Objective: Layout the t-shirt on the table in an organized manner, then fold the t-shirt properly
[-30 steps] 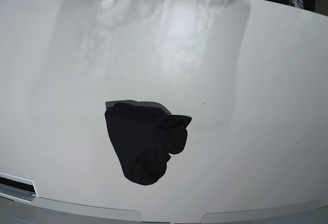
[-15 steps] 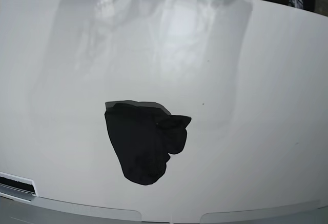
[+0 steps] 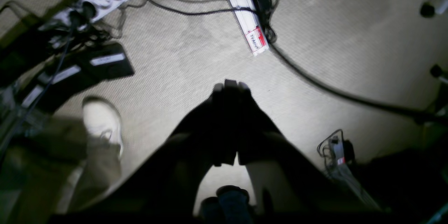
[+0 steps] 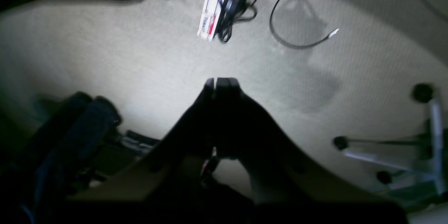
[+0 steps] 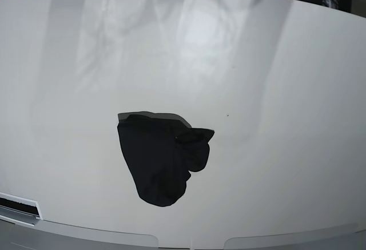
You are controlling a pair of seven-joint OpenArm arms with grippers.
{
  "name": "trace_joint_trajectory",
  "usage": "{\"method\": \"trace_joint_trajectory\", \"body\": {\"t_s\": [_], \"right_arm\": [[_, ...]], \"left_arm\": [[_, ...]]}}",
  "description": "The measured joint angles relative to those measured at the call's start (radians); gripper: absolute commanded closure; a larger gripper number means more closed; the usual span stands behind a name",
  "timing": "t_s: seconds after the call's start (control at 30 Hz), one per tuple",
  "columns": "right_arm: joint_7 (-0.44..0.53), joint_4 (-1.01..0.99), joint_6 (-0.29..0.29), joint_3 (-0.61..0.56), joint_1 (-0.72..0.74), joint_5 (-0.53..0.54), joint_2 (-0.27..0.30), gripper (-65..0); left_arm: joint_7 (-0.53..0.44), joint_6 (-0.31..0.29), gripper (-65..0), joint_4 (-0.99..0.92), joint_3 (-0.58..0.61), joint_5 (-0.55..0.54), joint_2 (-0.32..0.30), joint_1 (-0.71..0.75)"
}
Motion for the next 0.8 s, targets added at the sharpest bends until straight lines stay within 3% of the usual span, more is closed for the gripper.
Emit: {"method": "trace_joint_trajectory", "body": {"t_s": [0.23,0.43,0.6,0.8], "right_arm": [[-0.088,0.285,0.056,0.0,-0.182,0.099,0.069,0.0],[-0.132,0.587,0.03,0.0,-0.401,0.115,0.137,0.0],[-0.206,0.887,0.023,0.001,-0.584,0.112,0.201,0.0],[-0.251,1.236,-0.094,0.002,-0.788,0.106,0.273,0.0]], "left_arm": [[0.105,0.023,0.0,0.262,0.0,-0.015,-0.092,0.142],[0.13,0.063,0.0,0.537,-0.031,0.015,-0.214,0.309],[0.21,0.051,0.0,0.814,-0.166,0.012,-0.251,0.464],[0.229,0.058,0.0,1.106,-0.403,0.019,-0.272,0.634]]}}
